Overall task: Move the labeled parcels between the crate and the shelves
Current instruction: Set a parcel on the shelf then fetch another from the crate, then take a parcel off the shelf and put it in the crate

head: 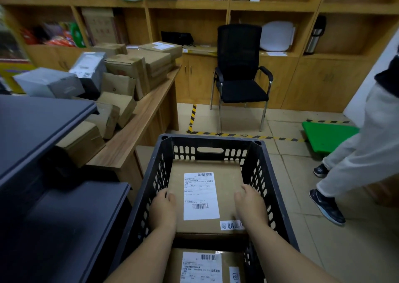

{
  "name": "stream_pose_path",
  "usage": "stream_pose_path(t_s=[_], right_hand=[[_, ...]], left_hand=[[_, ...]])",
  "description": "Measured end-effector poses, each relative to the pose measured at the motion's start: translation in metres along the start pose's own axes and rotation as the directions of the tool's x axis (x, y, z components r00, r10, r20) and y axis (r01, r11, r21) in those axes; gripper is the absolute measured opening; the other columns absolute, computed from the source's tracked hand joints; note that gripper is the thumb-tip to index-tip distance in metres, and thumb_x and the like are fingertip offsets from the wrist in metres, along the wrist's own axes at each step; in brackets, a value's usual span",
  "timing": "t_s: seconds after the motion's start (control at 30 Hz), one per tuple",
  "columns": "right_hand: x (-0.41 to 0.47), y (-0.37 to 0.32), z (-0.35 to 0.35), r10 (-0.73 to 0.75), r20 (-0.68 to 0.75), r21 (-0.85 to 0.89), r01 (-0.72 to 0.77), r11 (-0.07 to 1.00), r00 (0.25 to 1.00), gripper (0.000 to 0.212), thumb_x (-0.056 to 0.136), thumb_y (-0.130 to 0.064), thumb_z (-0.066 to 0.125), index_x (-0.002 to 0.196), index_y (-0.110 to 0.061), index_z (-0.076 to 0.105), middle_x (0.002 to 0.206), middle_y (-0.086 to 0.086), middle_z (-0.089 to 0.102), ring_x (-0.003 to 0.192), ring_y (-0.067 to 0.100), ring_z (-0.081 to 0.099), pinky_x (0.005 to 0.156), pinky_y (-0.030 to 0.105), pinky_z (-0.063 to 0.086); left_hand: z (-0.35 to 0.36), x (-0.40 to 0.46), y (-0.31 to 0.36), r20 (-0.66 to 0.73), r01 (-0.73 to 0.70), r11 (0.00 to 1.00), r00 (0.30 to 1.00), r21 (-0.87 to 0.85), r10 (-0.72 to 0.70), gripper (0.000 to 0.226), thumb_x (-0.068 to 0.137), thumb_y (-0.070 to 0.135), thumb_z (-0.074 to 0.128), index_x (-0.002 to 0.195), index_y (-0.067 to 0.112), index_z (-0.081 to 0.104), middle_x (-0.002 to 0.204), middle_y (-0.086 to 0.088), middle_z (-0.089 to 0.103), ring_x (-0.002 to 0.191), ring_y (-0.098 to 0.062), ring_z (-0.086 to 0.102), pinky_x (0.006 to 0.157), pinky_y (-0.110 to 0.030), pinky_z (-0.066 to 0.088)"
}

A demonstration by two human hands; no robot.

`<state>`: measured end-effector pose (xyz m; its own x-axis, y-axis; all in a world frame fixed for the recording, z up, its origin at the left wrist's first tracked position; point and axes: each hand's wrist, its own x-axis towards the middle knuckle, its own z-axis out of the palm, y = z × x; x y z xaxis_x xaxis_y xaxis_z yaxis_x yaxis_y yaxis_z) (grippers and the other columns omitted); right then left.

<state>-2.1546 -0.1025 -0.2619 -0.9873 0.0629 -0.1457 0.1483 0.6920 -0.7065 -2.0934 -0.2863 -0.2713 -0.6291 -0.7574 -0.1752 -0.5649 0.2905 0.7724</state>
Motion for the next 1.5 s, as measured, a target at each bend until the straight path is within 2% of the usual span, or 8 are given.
stream_pose_path(t_s=[0.17,0.23,0.3,0.4,0.63,1.03,1.3,1.5], right_hand=[[-0.022,-0.022,-0.015,-0.163,0.014,-0.102,0.163,0.981,0.987,0.040,0.094,-0.023,0.041,0.132,-0.018,0.052,0.132,0.004,0.052,0.113,0.020,0.049,0.088,0.033,0.044],[-0.032,-0.031,-0.021,-0.212,0.008,-0.119,0.211,0.970,0.977,0.039,0.093,-0.024,0.043,0.130,-0.018,0.055,0.129,0.004,0.054,0.105,0.019,0.050,0.079,0.029,0.042],[-0.043,-0.041,-0.025,-0.274,0.002,-0.148,0.272,0.951,0.962,0.037,0.093,-0.024,0.044,0.127,-0.018,0.057,0.129,0.002,0.054,0.111,0.019,0.048,0.077,0.029,0.039],[-0.061,-0.058,-0.031,-0.378,0.005,-0.199,0.372,0.907,0.926,0.035,0.093,-0.027,0.046,0.124,-0.018,0.060,0.127,0.001,0.057,0.118,0.020,0.047,0.085,0.032,0.042],[-0.114,-0.079,-0.032,-0.552,0.036,-0.256,0.542,0.801,0.833,0.032,0.094,-0.029,0.047,0.120,-0.019,0.062,0.125,-0.001,0.059,0.119,0.020,0.047,0.091,0.032,0.042],[-0.270,-0.083,-0.034,-0.747,0.134,-0.136,0.759,0.637,0.651,0.025,0.093,-0.029,0.048,0.102,-0.019,0.069,0.104,0.001,0.063,0.100,0.023,0.054,0.080,0.036,0.049],[-0.391,-0.072,-0.031,-0.843,0.250,-0.033,0.874,0.484,0.476,0.029,0.094,-0.031,0.049,0.114,-0.017,0.064,0.118,0.003,0.060,0.116,0.025,0.048,0.090,0.037,0.044],[-0.479,-0.075,-0.019,-0.891,0.296,0.093,0.918,0.385,0.344,0.029,0.095,-0.032,0.049,0.116,-0.020,0.064,0.120,-0.002,0.060,0.115,0.022,0.046,0.086,0.034,0.043]], left_hand=[[-0.032,-0.028,0.013,-0.056,-0.146,0.986,0.987,0.075,0.151,0.026,0.097,0.028,0.044,0.110,0.018,0.063,0.107,-0.003,0.064,0.082,-0.014,0.049,0.069,-0.028,0.041],[-0.048,-0.040,0.016,-0.084,-0.221,0.967,0.969,0.130,0.232,0.025,0.096,0.030,0.045,0.109,0.019,0.063,0.108,0.001,0.064,0.085,-0.014,0.052,0.068,-0.028,0.040],[-0.065,-0.052,0.020,-0.093,-0.290,0.931,0.944,0.222,0.316,0.026,0.096,0.032,0.044,0.108,0.021,0.064,0.108,0.002,0.063,0.092,-0.016,0.055,0.070,-0.029,0.042],[-0.090,-0.068,0.021,-0.106,-0.346,0.870,0.909,0.352,0.404,0.024,0.095,0.034,0.043,0.092,0.021,0.063,0.097,0.001,0.063,0.086,-0.016,0.055,0.069,-0.033,0.045],[-0.140,-0.110,0.001,-0.151,-0.359,0.759,0.847,0.544,0.509,0.027,0.095,0.038,0.042,0.095,0.020,0.062,0.097,0.001,0.064,0.092,-0.021,0.058,0.069,-0.031,0.037],[-0.240,-0.253,-0.068,-0.317,-0.116,0.754,0.858,0.647,0.404,0.034,0.097,0.038,0.037,0.099,0.017,0.063,0.103,-0.002,0.064,0.097,-0.025,0.058,0.079,-0.036,0.042],[-0.309,-0.368,-0.128,-0.499,0.090,0.785,0.815,0.613,0.296,0.036,0.098,0.039,0.036,0.097,0.017,0.065,0.095,0.001,0.064,0.087,-0.021,0.059,0.074,-0.034,0.045],[-0.361,-0.444,-0.171,-0.631,0.260,0.778,0.746,0.571,0.213,0.035,0.098,0.038,0.036,0.092,0.017,0.064,0.091,0.001,0.064,0.083,-0.020,0.058,0.071,-0.033,0.043]])
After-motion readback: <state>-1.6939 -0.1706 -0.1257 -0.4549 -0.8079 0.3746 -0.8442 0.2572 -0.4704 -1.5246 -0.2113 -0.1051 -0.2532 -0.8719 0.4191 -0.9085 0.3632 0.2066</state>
